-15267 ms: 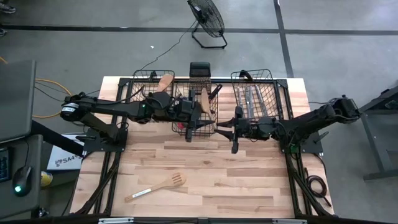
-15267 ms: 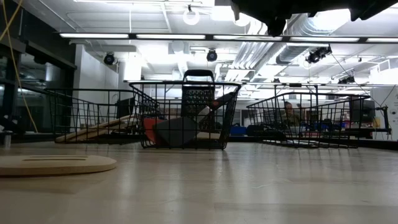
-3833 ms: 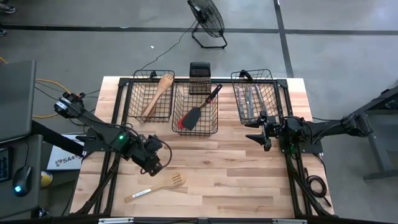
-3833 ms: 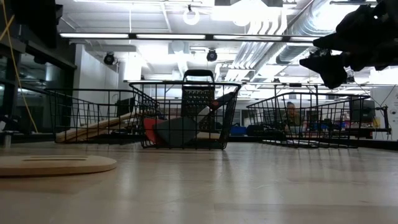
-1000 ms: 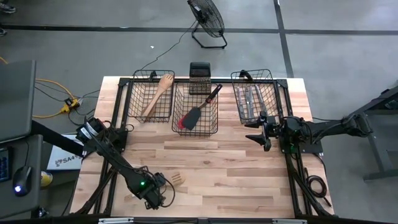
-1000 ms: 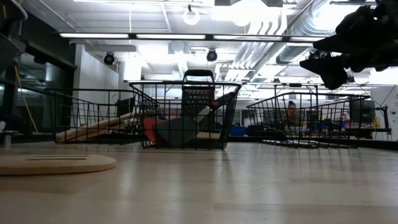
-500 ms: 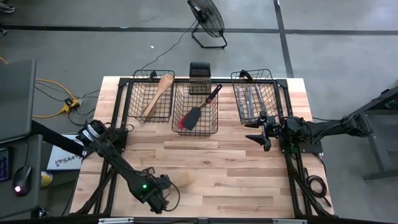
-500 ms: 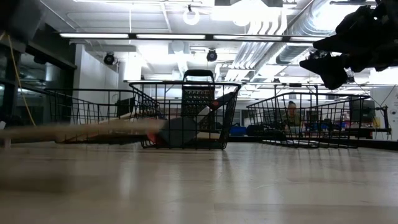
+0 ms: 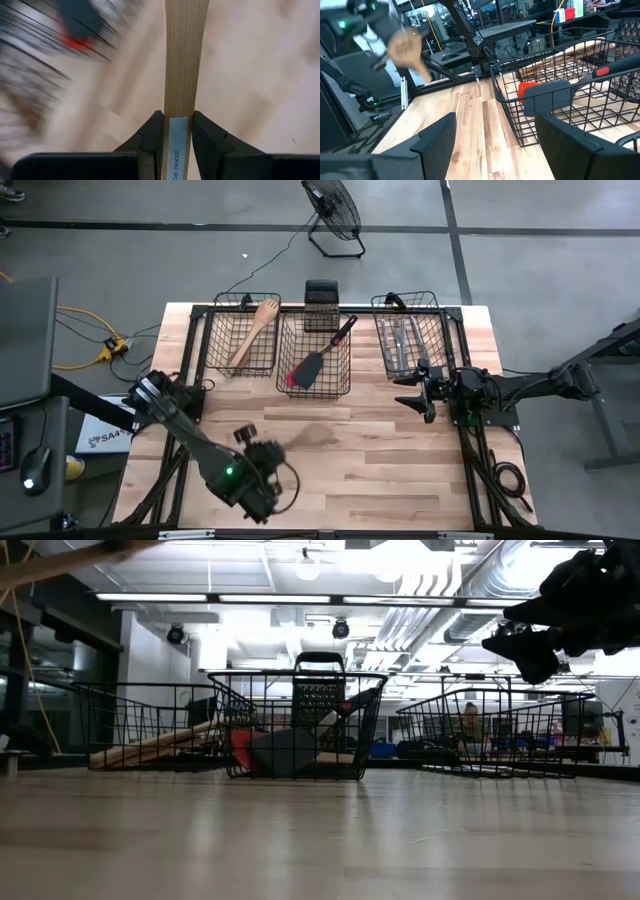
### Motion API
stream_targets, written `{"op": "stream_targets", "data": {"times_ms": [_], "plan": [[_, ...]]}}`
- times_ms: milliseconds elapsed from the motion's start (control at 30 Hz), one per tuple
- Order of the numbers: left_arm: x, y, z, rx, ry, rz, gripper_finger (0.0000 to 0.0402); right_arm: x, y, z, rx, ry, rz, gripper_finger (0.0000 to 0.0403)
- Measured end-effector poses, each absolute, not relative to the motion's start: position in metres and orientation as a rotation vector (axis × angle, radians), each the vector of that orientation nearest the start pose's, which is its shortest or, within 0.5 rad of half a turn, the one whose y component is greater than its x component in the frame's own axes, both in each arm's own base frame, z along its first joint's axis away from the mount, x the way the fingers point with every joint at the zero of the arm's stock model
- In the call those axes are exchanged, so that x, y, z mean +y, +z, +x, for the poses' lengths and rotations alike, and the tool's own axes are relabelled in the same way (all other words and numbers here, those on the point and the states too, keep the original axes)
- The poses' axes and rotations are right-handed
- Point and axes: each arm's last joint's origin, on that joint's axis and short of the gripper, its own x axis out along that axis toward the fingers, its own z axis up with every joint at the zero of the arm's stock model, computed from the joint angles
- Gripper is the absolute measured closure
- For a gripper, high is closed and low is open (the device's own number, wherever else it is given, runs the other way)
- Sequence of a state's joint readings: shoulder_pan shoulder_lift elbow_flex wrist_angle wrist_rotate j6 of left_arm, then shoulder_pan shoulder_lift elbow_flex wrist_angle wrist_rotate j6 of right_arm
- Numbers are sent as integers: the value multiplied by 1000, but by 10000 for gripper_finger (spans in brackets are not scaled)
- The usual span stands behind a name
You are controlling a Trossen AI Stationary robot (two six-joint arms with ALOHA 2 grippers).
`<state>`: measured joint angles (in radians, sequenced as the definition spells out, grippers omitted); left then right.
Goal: Pick & Place Kitchen Items
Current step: Put the light brown wooden slotted serving spoon into the left wire basket
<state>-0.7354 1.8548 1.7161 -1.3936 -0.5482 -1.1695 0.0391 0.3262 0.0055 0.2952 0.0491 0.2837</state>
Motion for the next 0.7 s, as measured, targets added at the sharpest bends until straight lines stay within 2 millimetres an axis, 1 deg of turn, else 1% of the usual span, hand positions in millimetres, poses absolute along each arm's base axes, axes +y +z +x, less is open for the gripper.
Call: {"op": "stream_targets", "data": {"times_ms": [133,233,300,367,567,700], "plan": [[-196,321,275,952,677,-13,331,3,165,118,24,-14,282,140],[-175,337,284,855,710,48,331,3,165,118,24,-13,283,140],[-156,347,291,808,767,74,331,3,165,118,24,-14,283,140],[-138,350,298,805,808,113,331,3,165,118,24,-14,283,140],[-84,351,316,880,917,177,331,3,165,118,29,-14,282,140],[-57,351,322,919,972,178,331,3,165,118,29,-15,282,140]]}}
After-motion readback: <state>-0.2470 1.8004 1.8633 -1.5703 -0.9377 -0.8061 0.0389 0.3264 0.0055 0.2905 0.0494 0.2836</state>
